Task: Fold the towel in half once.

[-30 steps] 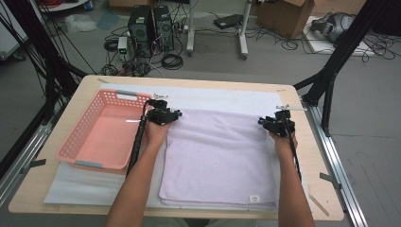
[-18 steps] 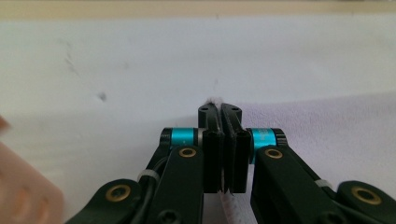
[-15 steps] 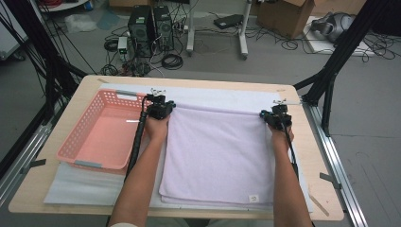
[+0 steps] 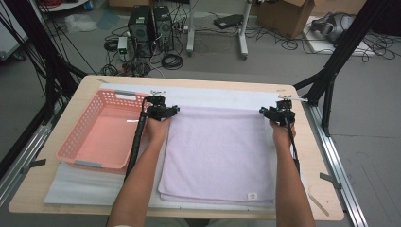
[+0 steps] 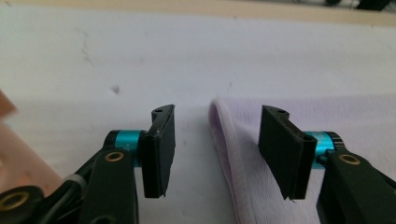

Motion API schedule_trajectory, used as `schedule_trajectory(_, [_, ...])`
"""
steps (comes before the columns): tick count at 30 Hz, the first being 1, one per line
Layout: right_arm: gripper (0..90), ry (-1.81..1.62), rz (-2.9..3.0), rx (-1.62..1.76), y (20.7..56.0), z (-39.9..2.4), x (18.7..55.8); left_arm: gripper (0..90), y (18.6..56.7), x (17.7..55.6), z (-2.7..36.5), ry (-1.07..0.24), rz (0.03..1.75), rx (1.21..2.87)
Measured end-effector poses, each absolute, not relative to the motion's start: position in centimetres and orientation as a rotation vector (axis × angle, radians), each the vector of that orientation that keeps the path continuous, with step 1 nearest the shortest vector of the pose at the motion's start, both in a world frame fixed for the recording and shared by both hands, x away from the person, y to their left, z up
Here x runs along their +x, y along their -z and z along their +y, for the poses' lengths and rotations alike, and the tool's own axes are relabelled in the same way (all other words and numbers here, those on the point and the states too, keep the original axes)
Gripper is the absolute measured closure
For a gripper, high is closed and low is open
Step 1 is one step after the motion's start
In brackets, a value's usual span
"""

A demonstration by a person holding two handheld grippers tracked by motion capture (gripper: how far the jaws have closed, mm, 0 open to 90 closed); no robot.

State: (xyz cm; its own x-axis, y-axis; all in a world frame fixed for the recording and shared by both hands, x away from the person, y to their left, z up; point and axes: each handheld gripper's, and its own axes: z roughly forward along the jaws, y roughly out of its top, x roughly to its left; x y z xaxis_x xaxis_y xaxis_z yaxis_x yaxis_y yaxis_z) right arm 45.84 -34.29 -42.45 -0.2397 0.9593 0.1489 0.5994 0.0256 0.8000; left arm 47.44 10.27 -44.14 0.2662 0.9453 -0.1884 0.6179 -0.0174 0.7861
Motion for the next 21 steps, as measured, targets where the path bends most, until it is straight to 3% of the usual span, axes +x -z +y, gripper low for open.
schedule_trajectory(6, [51.0, -1.092, 1.973, 1.502, 42.6, -34.5, 42.7, 44.8, 42.5, 45.7, 10.3, -0.454, 1.320, 1.749])
schedule_trajectory(8, [47.3, -1.119, 1.999, 1.511, 42.8, -34.7, 41.6, 37.5, 42.4, 45.1, 10.2, -0.414, 1.332, 1.747])
schedule_trajectory(10, [34.5, -1.127, 2.051, 1.550, 42.8, -34.8, 40.9, 29.0, 42.4, 44.3, 10.1, -0.403, 1.296, 1.776])
schedule_trajectory(11, [32.6, -1.128, 2.073, 1.564, 42.7, -34.9, 40.5, 22.9, 42.3, 43.9, 9.8, -0.407, 1.297, 1.799])
schedule_trajectory(13, [34.6, -1.130, 2.058, 1.506, 42.2, -34.8, 39.1, 23.0, 42.2, 42.8, 9.8, -0.413, 1.250, 1.797])
schedule_trajectory(21, [25.2, -1.185, 2.058, 1.498, 42.9, -36.0, 34.5, 23.3, 42.6, 39.4, 10.0, -0.428, 1.225, 1.860])
